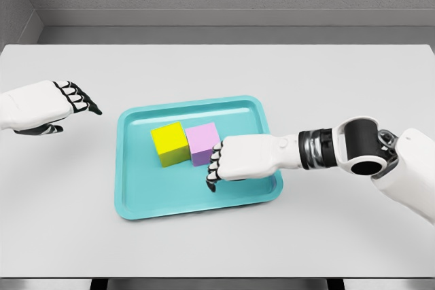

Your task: Push two cubes

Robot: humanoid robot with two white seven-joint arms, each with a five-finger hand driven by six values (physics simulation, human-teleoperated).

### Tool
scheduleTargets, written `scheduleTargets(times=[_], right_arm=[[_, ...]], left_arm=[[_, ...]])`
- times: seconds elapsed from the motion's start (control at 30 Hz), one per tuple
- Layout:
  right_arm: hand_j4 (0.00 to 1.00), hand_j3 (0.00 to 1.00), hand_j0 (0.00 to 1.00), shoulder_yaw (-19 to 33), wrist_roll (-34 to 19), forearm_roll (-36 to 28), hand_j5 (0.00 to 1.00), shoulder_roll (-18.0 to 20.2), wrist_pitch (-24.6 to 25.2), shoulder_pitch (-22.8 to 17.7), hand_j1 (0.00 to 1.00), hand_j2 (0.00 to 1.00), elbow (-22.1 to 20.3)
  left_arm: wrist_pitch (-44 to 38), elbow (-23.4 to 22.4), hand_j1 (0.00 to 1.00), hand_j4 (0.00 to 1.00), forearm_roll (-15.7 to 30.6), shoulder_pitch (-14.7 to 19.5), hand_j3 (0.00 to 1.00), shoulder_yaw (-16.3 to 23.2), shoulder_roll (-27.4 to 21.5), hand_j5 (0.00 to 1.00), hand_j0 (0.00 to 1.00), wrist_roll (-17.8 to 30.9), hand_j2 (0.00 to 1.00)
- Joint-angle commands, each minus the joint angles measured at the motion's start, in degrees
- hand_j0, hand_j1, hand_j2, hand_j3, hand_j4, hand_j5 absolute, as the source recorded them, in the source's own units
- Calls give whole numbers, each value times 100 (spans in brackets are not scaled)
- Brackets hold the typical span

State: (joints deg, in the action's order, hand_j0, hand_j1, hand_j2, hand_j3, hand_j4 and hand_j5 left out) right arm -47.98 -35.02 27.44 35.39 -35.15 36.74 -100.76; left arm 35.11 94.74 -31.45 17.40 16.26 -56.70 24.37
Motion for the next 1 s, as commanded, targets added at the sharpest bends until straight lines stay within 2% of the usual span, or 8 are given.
scheduleTargets(times=[0.0,0.03,0.17,0.27,0.37,0.57,0.7,0.97], right_arm=[[54,54,54,-9,2,-160,54,-23,15,0,54,54,83],[54,54,54,-9,2,-160,54,-146,15,0,54,54,223],[54,54,54,-106,2,-160,54,-155,15,9,54,54,311],[54,54,54,-132,2,-151,54,-305,15,26,54,54,671],[54,54,54,-220,2,-142,54,-410,15,53,54,54,856],[54,54,54,-273,2,-116,54,-428,15,62,54,54,979],[54,54,54,-334,2,-98,54,-612,15,141,54,54,1138],[54,54,54,-334,2,-81,54,-621,15,220,54,54,1313]], left_arm=[[-11,1,81,81,42,0,81,0,-8,81,81,-2,81],[-11,-8,81,81,42,0,81,-9,-8,81,81,-2,81],[-11,1,81,81,60,0,81,-26,-8,81,81,-2,81],[-11,-8,81,81,69,0,81,-26,-8,81,81,-2,81],[-11,-8,81,81,69,9,81,-26,-8,81,81,-2,81],[-11,1,81,81,77,26,81,-26,-8,81,81,-2,81],[-11,1,81,81,86,35,81,-26,-8,81,81,-2,81],[-11,1,81,81,104,26,81,-53,-8,81,81,-2,81]])
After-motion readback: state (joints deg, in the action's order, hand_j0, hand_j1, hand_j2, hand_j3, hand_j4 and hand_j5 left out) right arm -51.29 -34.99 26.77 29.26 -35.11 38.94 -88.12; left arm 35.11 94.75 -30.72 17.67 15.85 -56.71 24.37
